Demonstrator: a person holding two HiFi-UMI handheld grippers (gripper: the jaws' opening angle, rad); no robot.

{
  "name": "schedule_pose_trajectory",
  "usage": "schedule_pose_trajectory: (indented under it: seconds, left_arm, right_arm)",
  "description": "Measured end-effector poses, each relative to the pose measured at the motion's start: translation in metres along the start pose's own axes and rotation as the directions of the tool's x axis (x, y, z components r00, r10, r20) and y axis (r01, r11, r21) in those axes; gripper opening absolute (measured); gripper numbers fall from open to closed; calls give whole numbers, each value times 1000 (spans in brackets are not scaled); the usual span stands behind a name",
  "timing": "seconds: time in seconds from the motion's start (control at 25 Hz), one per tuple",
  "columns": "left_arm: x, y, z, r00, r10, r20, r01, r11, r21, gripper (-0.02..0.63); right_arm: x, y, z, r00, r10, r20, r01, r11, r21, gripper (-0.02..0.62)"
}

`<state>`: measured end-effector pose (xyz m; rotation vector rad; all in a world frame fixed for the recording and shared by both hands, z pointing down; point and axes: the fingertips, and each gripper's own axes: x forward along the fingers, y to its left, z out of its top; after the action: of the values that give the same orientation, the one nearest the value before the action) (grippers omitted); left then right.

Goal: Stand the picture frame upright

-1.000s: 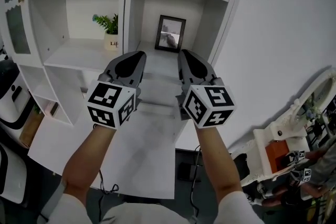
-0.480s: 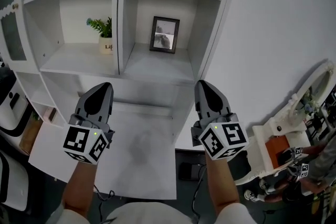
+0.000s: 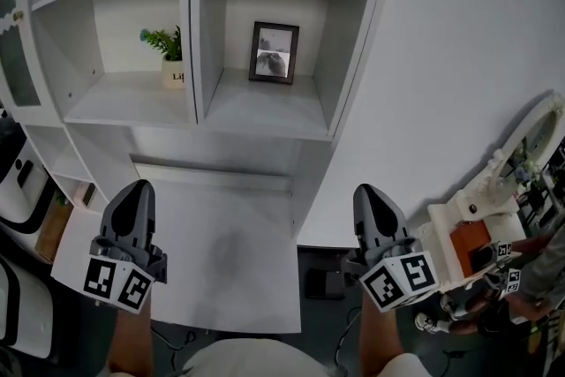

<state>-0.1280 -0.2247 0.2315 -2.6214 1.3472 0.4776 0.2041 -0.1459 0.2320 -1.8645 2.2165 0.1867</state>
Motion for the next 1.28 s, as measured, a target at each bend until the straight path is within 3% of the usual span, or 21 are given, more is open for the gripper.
schedule_pose_trajectory:
  seconds: [0.32,0.6,1.28]
  left_arm:
    - [-44,15,-1,998,64,-15,-63,998,21,17]
    - [-78,32,-24,988,134,-73,-133,991,27,18]
    - [-102,30,-44,987,131,-95,-134,991,-25,18]
  right_arm:
    - [-41,-8,-6,997,-70,-26,70,997,-14,11]
    - [-71,-6,-30,989,-132,-73,131,991,-13,11]
    - [-86,15,-54,983,-138,-120,140,990,10,11]
